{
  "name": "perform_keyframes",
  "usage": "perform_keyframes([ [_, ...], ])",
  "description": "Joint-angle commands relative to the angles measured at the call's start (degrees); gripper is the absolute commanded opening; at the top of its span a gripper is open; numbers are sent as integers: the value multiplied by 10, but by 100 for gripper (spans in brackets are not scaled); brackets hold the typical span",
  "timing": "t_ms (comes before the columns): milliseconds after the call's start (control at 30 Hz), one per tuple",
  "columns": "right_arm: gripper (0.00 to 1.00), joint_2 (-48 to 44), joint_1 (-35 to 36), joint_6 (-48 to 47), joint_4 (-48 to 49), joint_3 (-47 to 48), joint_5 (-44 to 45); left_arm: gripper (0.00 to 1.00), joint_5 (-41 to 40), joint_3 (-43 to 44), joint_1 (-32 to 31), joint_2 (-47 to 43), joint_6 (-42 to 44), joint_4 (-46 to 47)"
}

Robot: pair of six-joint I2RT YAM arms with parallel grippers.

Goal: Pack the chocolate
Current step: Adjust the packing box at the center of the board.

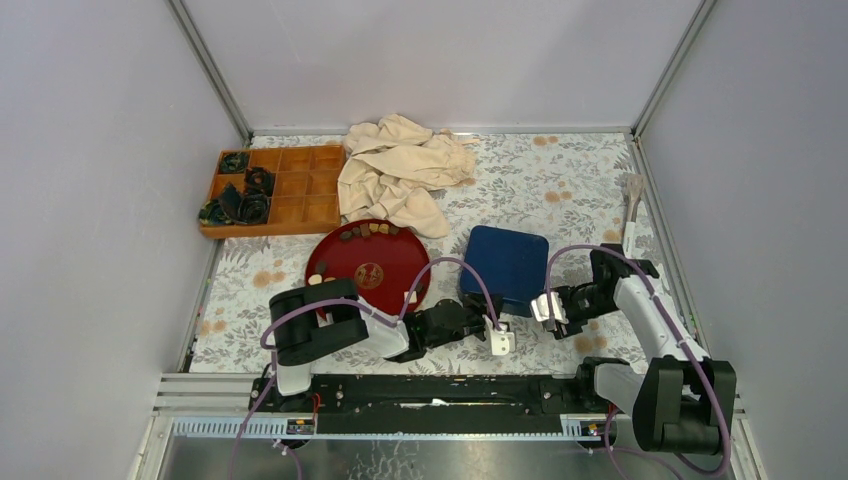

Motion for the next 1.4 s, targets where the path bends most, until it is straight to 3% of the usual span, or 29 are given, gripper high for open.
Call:
perform_keyframes([
  [0,58,-25,5,-51,-13,14,4,24,0,15,-1,-10,1,27],
  [367,72,-70,6,-178,-57,0,-10,23,-13,26,-1,-22,-43,-8],
  [700,70,-93,7,-155,47,-50,10,20,-13,54,6,-31,-91,-71],
  [967,69,-121,7,-201,-1,-29,2,19,-3,61,10,-40,-94,-103],
  [1367,68,-140,7,-193,38,-53,23,19,4,69,13,-38,-101,-117],
])
